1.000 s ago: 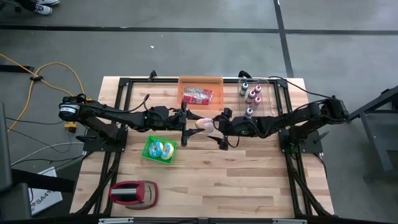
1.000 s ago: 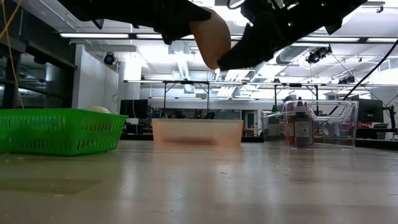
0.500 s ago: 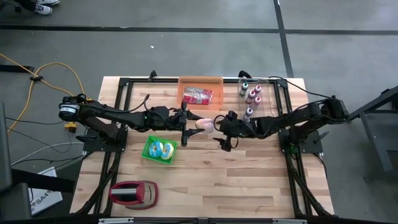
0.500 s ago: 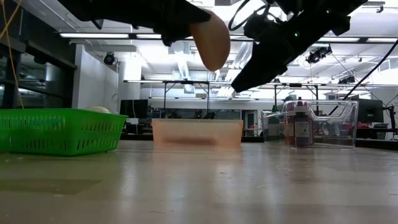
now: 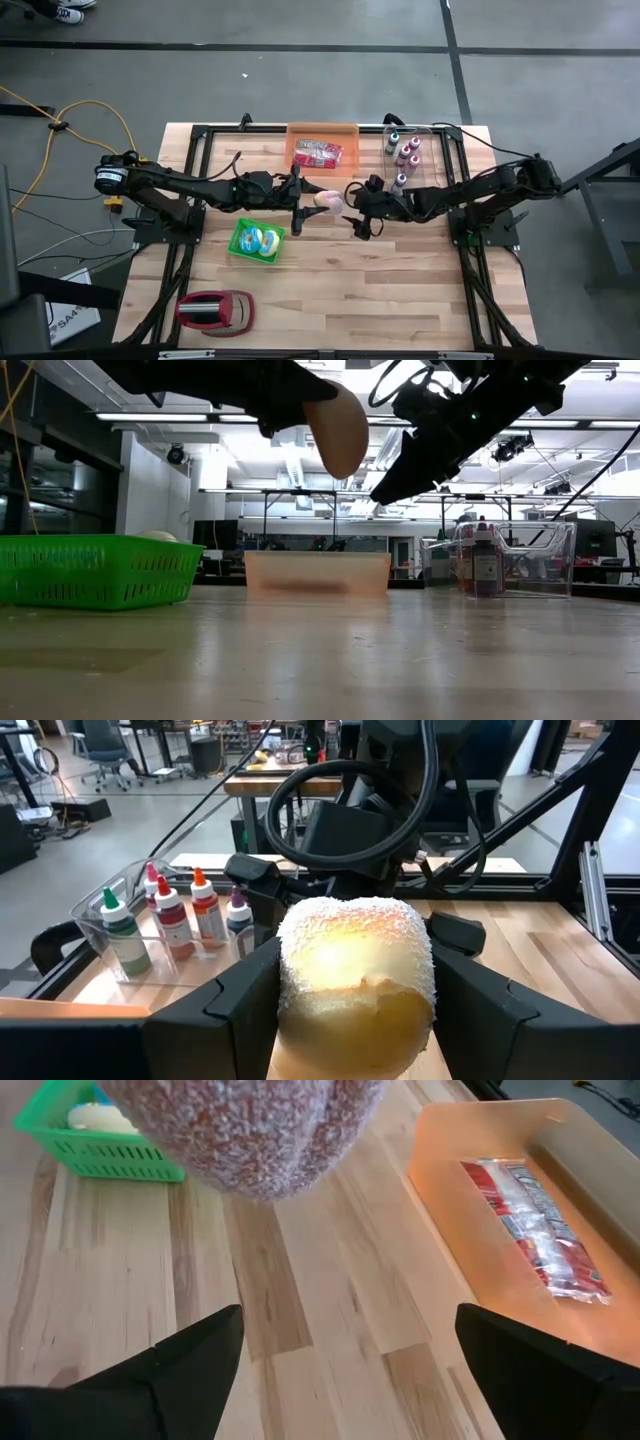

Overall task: Pick & Place Food Item
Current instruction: Put the brown donut into the green bin

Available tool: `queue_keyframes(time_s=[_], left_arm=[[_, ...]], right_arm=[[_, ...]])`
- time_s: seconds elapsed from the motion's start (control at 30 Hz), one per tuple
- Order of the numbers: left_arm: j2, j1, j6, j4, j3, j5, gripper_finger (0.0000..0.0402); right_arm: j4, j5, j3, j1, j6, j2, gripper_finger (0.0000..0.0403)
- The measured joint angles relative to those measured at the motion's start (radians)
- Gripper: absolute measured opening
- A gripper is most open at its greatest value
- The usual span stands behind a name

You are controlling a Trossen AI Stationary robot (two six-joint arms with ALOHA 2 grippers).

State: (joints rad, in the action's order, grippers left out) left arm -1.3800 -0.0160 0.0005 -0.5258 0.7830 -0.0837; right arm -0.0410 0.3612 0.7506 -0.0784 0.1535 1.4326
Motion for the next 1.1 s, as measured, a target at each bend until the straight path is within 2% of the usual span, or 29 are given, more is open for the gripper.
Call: queue_keyframes(time_s=[0.33,0.67,0.97,1.1], left_arm=[[0.048,-0.024,-0.001,0.080,0.000,0.000,0.0208],[0.145,-0.041,-0.025,0.266,0.000,0.000,0.0208],[0.150,-0.041,-0.083,0.419,0.000,0.001,0.0208],[0.150,-0.040,-0.084,0.428,0.000,0.001,0.0208]], right_arm=[[0.000,-0.002,0.000,0.000,0.000,0.000,0.0352],[-0.001,-0.002,0.000,0.000,0.000,0.000,0.0352],[0.000,-0.002,0.000,0.000,0.000,0.000,0.0352],[0.000,-0.002,0.000,0.000,0.000,0.000,0.0352]])
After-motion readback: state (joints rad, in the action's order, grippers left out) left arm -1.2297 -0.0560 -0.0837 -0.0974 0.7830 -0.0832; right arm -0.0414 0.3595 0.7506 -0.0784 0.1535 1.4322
